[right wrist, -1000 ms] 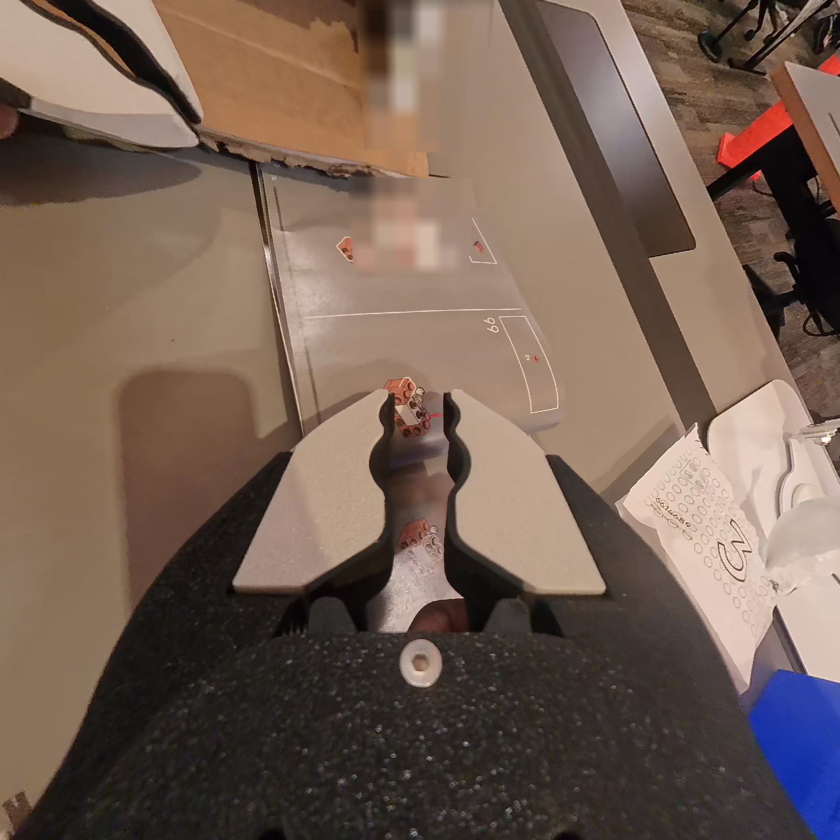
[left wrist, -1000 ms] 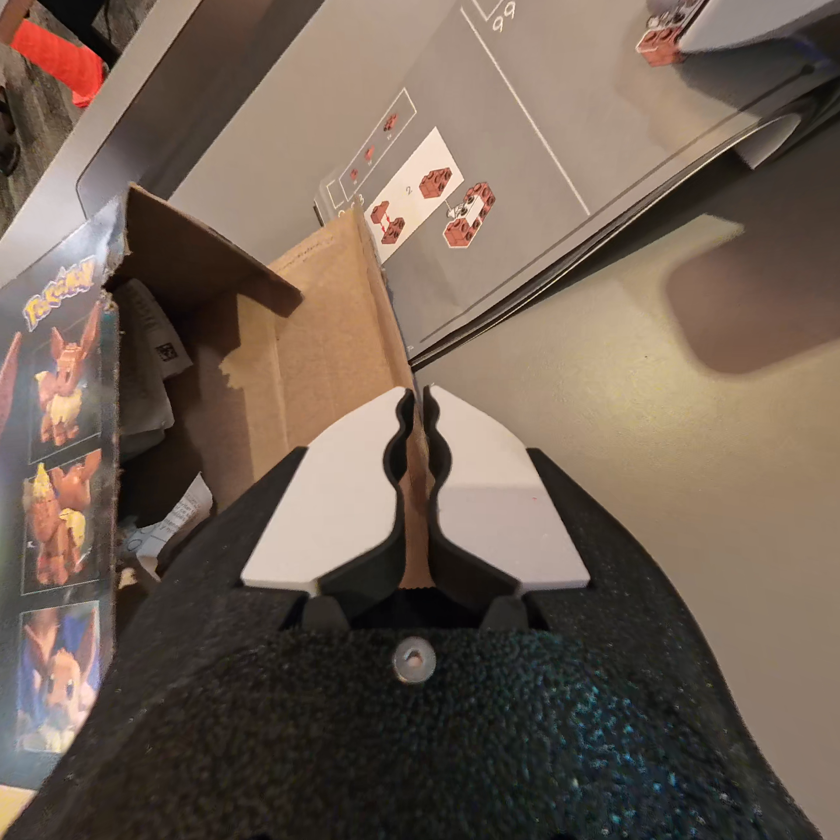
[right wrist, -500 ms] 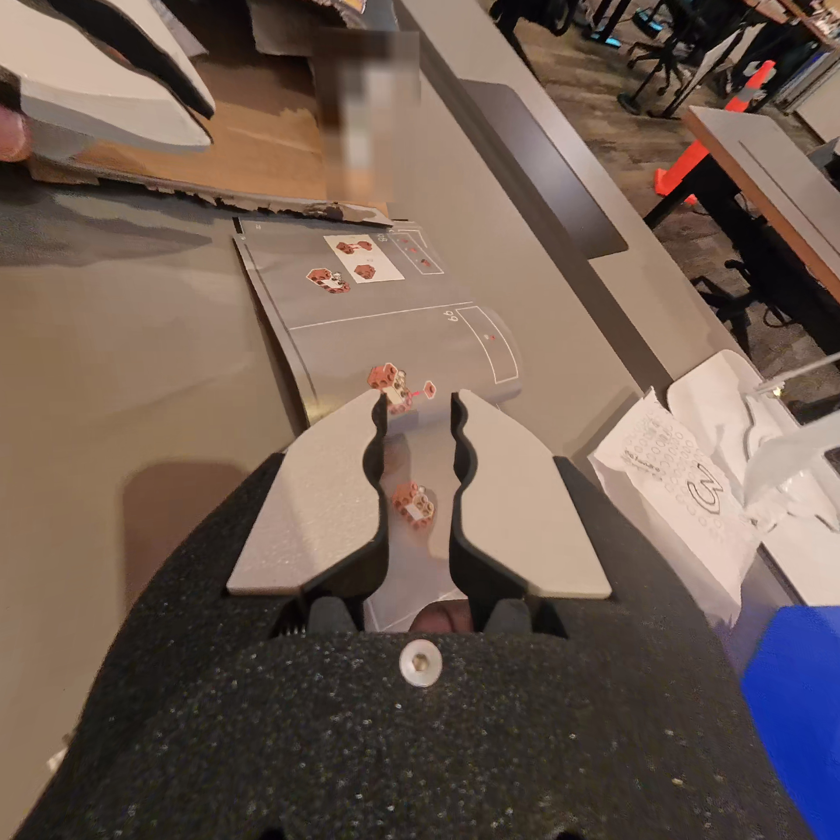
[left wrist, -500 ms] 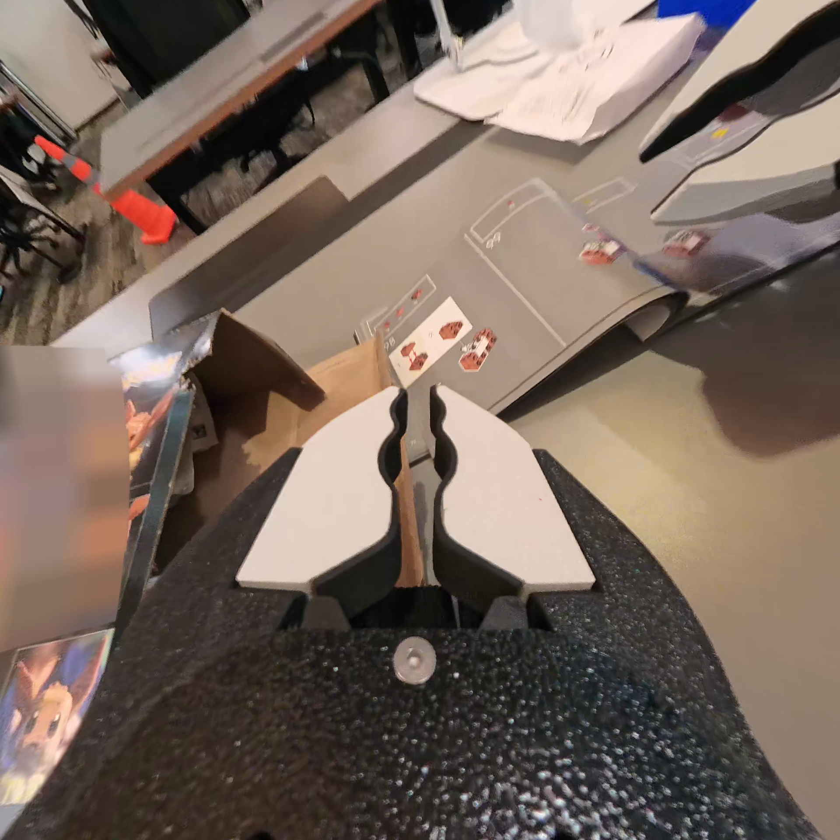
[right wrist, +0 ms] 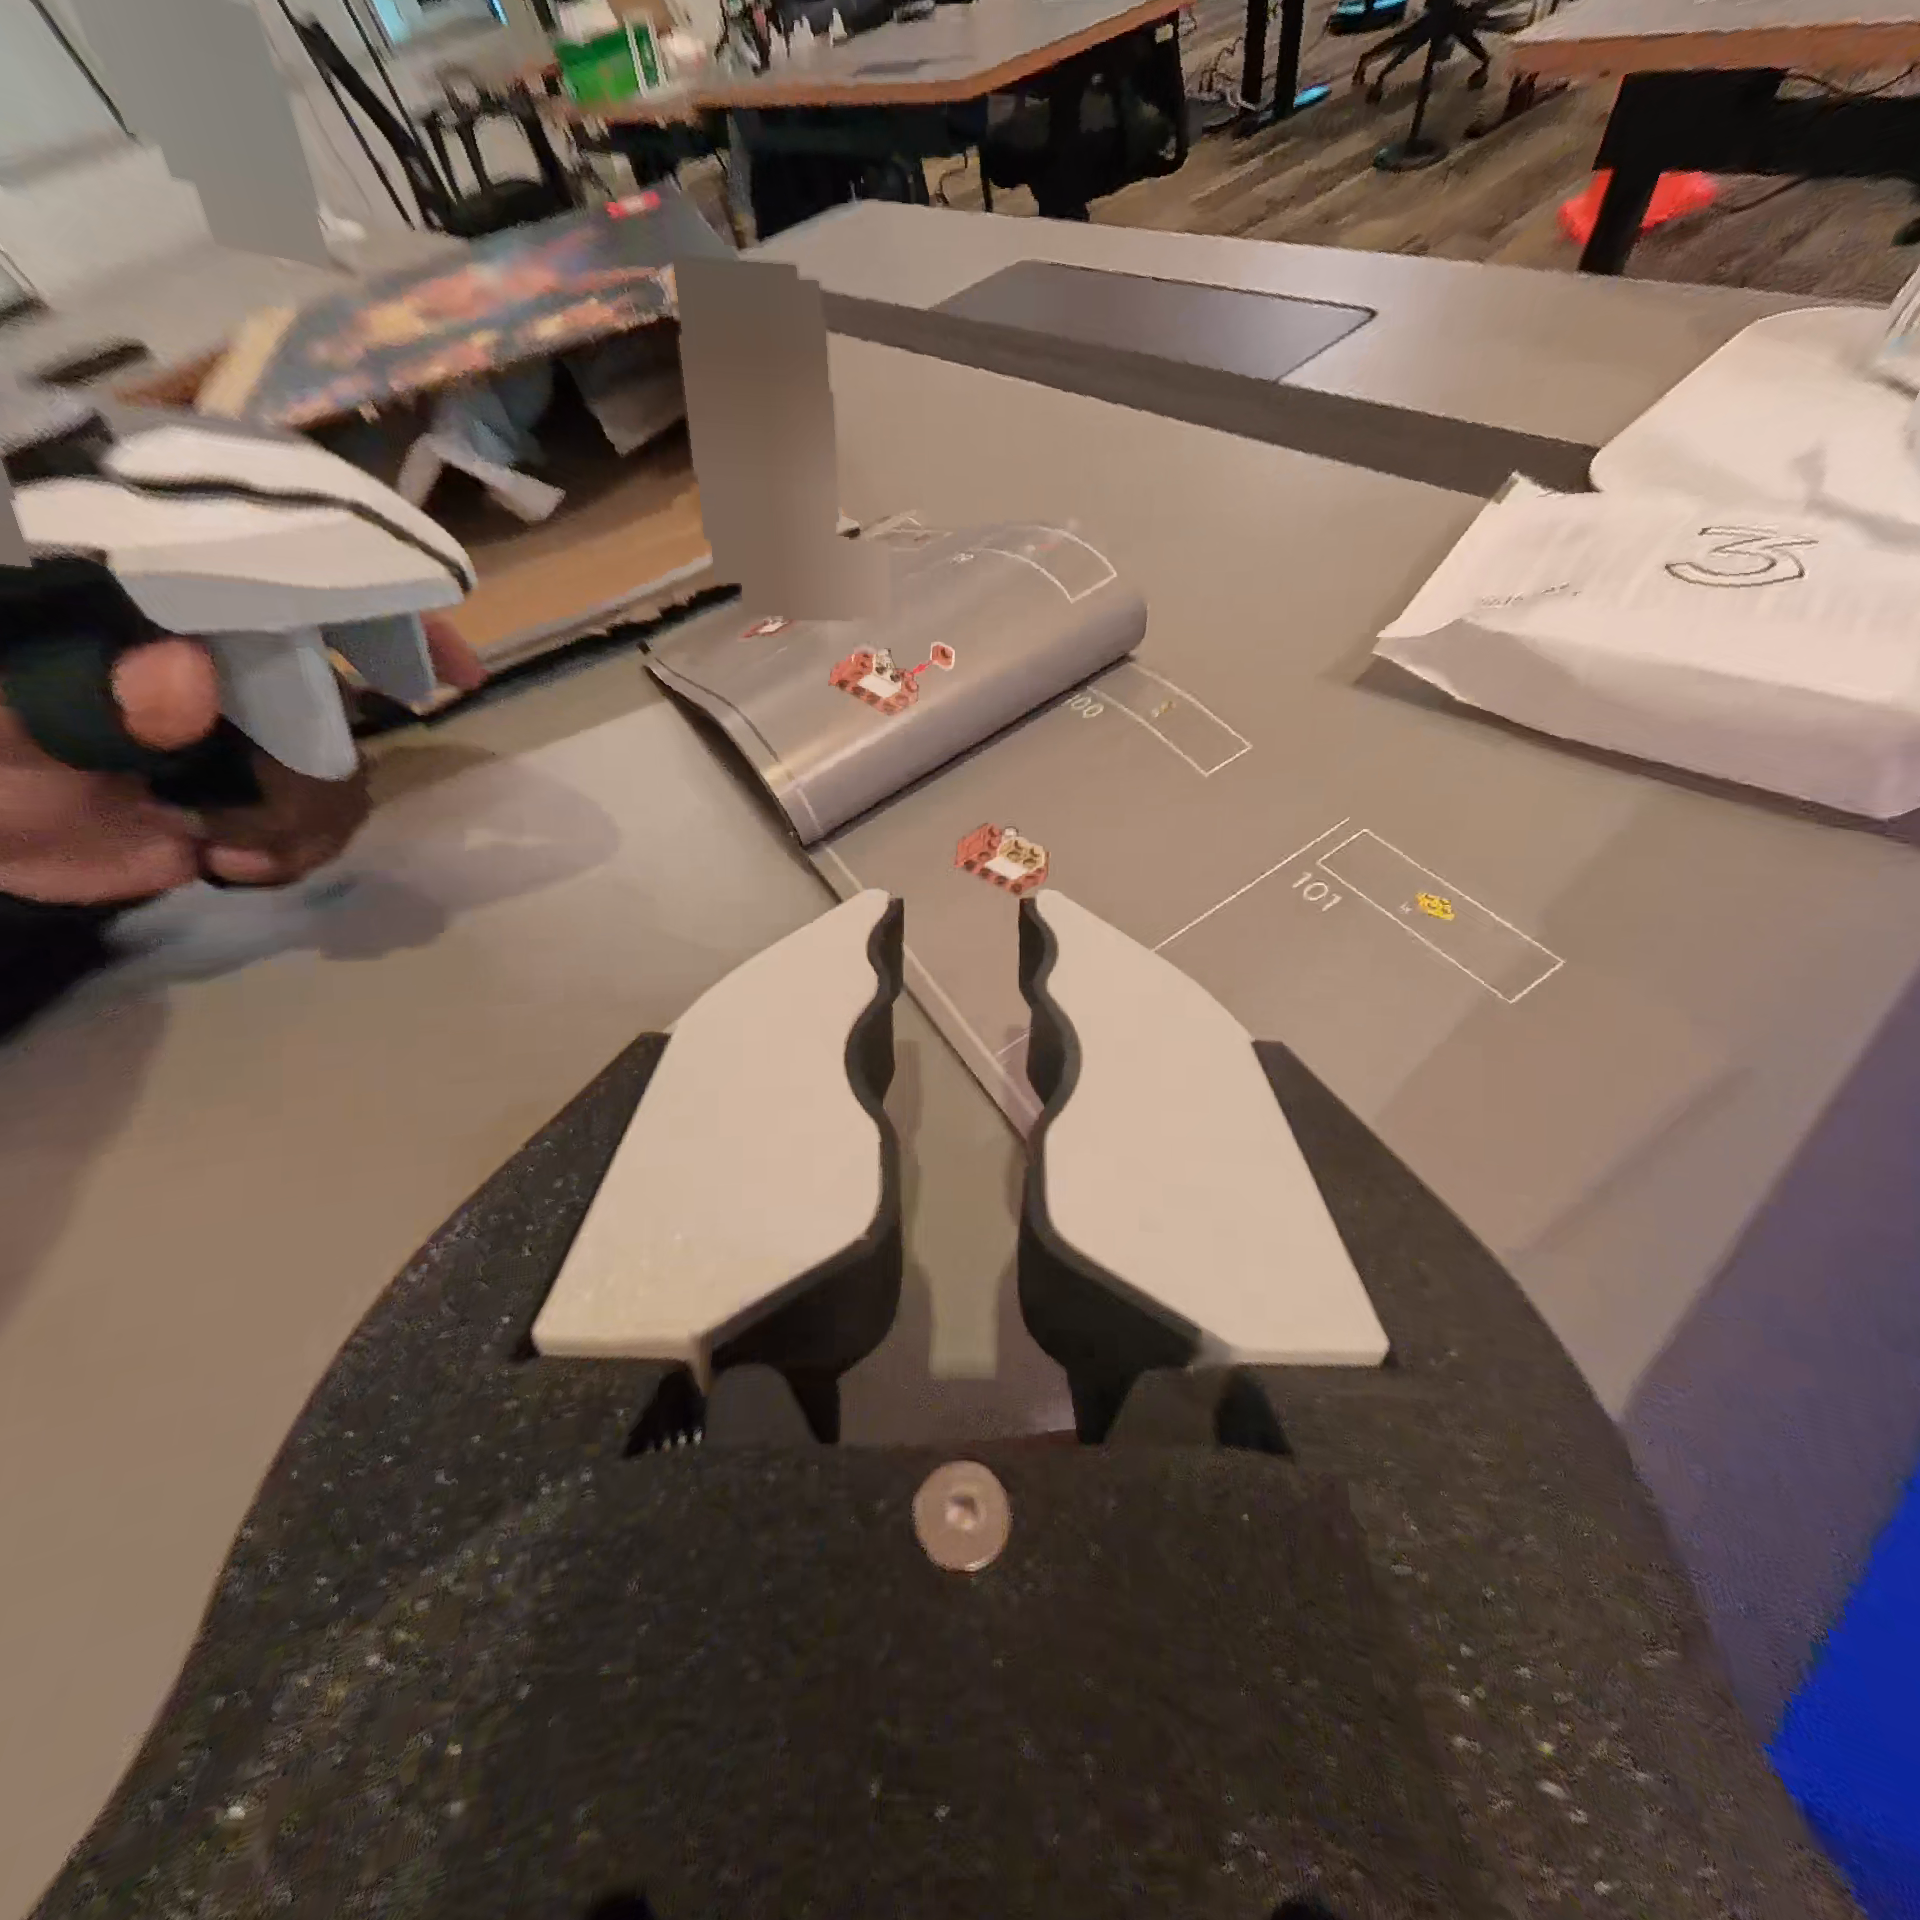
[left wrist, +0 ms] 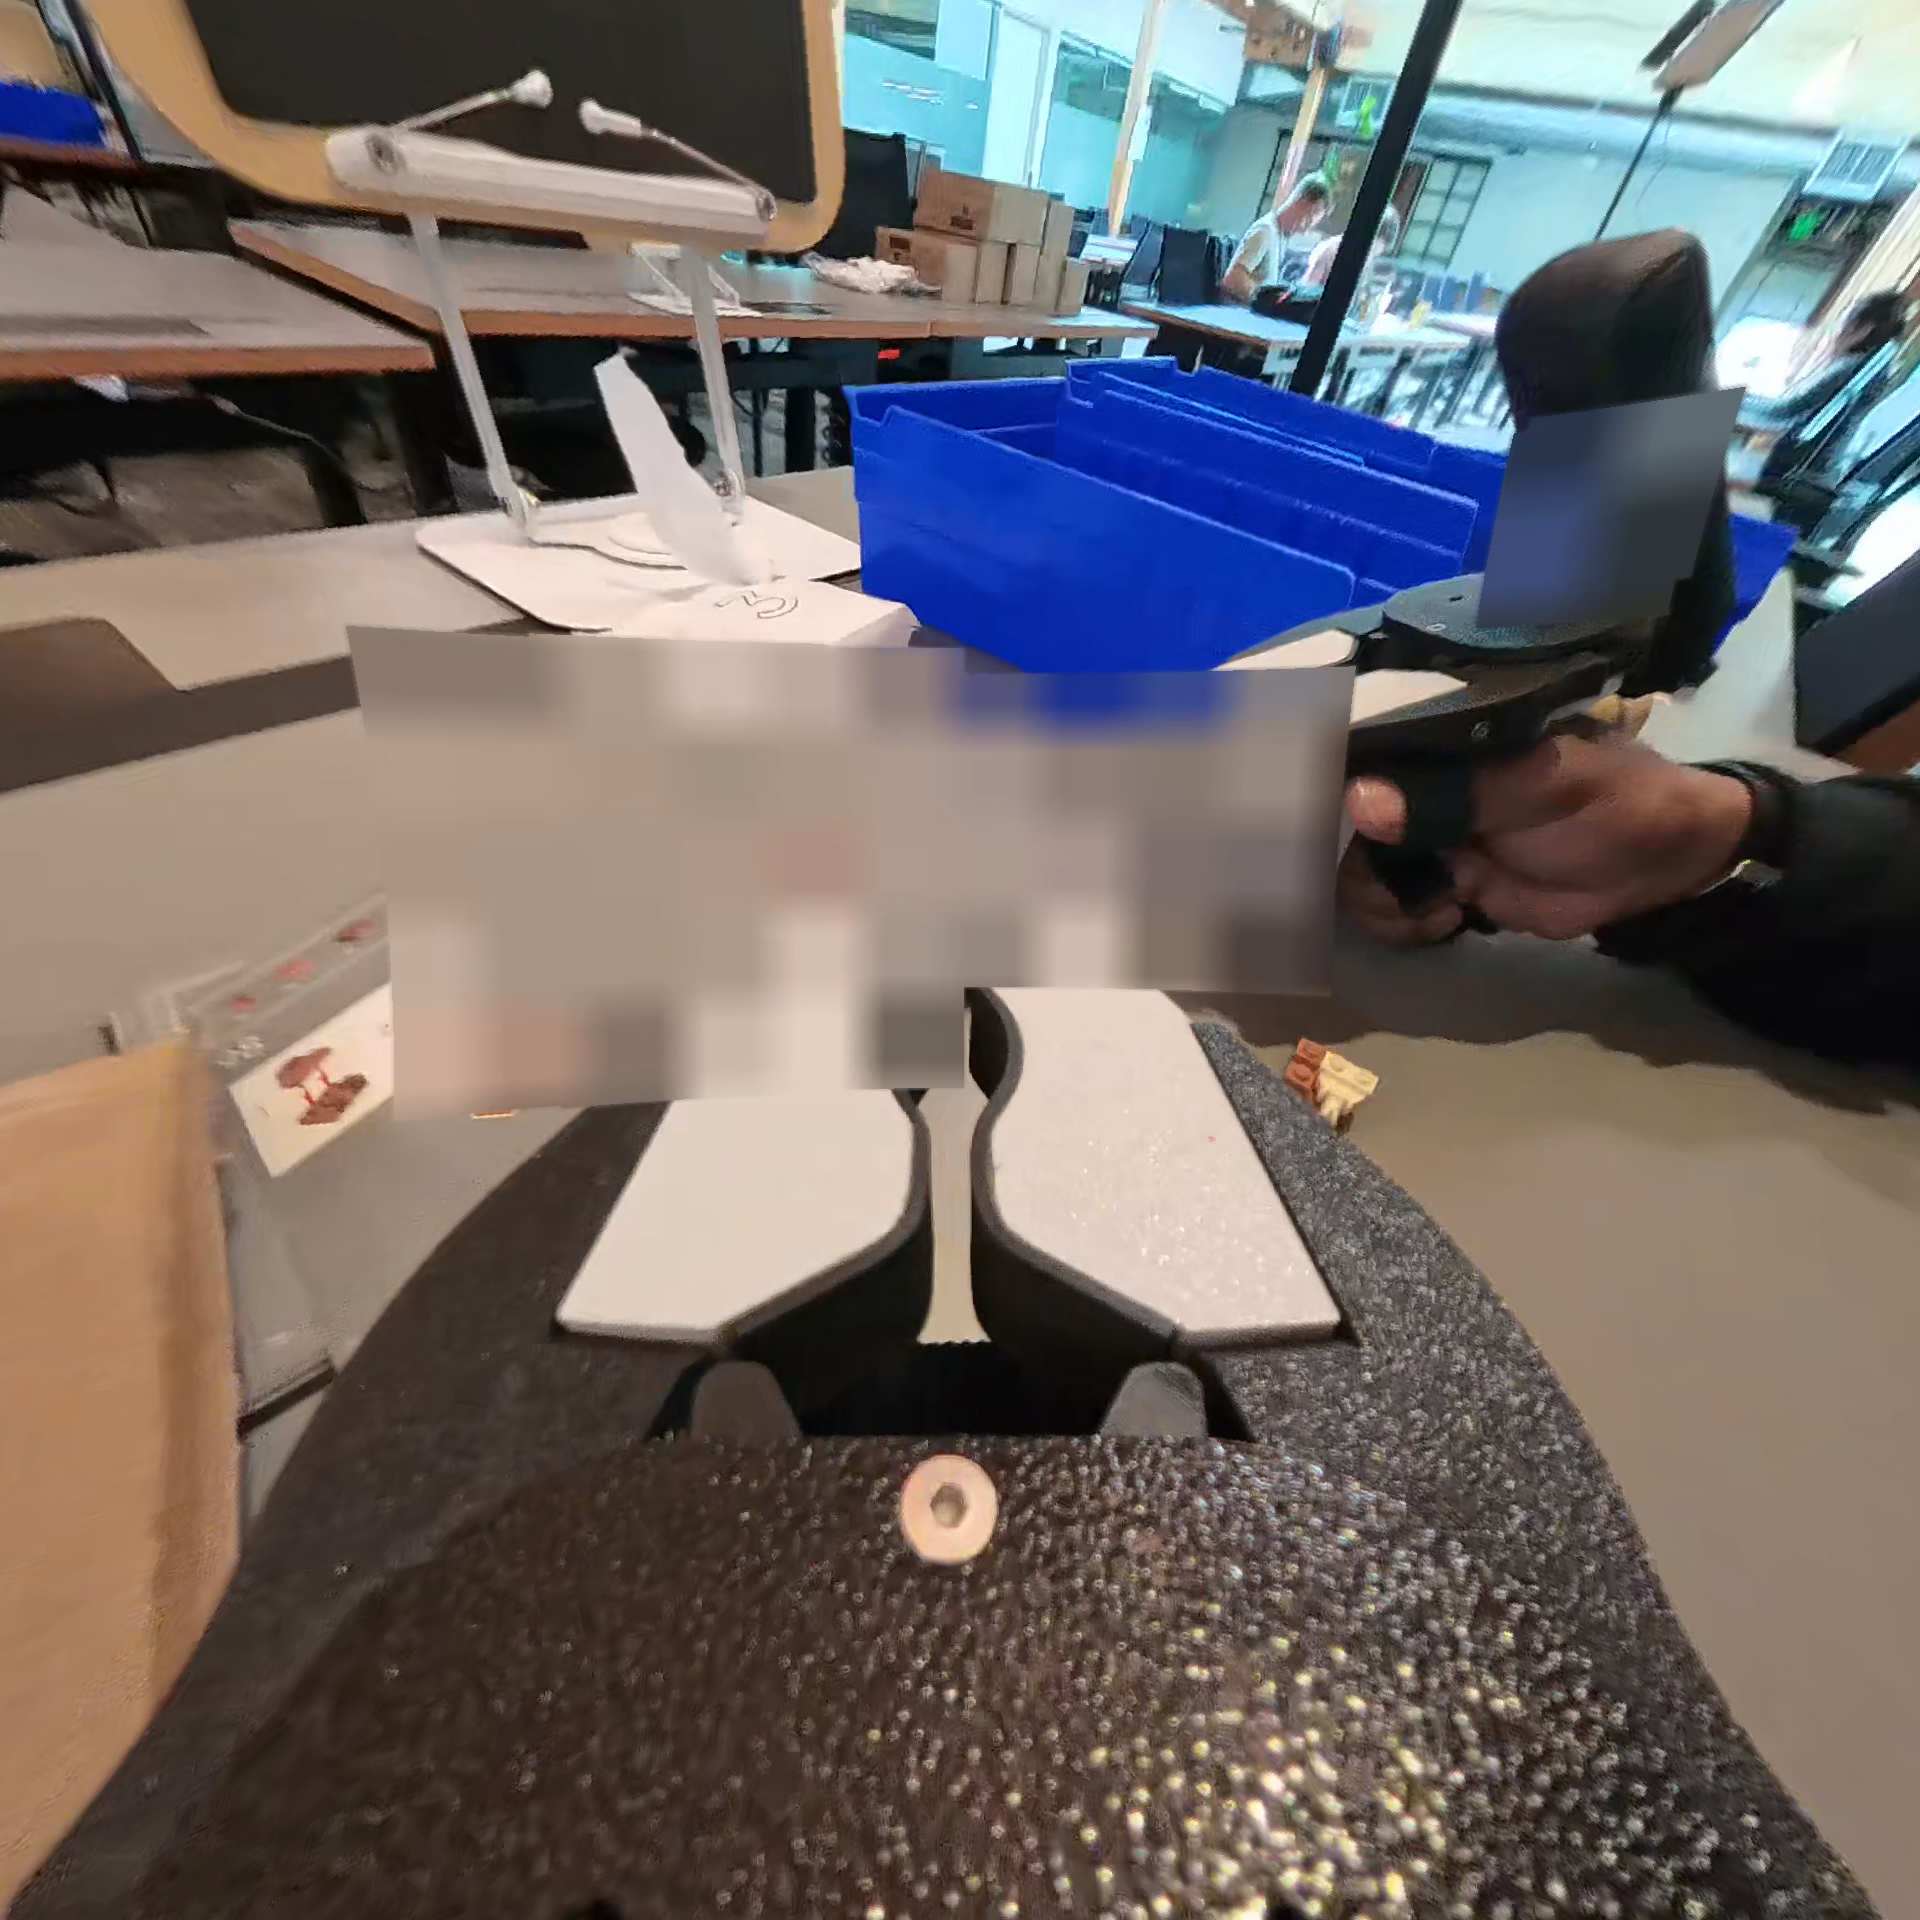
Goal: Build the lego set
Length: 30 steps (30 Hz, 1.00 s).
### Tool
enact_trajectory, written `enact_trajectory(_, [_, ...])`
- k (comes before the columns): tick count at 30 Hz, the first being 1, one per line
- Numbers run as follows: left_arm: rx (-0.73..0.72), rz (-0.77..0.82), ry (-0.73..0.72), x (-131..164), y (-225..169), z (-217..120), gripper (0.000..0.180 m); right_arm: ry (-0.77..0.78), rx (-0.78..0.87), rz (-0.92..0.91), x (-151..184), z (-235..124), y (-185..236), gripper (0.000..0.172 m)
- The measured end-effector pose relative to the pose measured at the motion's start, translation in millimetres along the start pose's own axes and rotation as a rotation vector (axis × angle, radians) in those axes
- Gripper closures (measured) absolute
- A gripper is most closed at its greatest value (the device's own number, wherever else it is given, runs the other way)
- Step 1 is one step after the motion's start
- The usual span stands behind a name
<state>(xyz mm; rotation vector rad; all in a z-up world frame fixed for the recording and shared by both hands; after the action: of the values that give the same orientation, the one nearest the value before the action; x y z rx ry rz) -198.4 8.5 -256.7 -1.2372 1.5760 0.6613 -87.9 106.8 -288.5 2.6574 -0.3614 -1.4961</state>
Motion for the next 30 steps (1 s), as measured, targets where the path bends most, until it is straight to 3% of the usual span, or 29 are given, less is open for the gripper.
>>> enact_trajectory(8, [0.034, -0.133, 0.038, 14, 20, 4, 0.18, -0.017, -0.084, -0.027, -1, -2, 5, 0.15])
enact_trajectory(19, [0.011, -0.103, 0.104, 21, 21, 5, 0.18, 0.346, -0.262, -0.545, 58, -9, 52, 0.137])
enact_trajectory(24, [0.008, -0.09, 0.119, 23, 19, 6, 0.18, 0.365, -0.277, -0.602, 62, -11, 60, 0.13])
enact_trajectory(30, [0.013, -0.107, 0.119, 23, 20, 7, 0.18, 0.338, -0.393, -0.538, 57, -22, 77, 0.128])
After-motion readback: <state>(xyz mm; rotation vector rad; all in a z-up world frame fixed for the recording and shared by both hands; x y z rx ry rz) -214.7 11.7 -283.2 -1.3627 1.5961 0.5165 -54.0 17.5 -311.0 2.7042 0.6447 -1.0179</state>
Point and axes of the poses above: each gripper's, where its closed fingertips meet, z out along the fingers, x out of its underside, y = z × x across the jaws, the point moved 2 cm from there along -z, back along the fingers, and after that the axes turned 11 degrees about y, right-handed, at the moved point
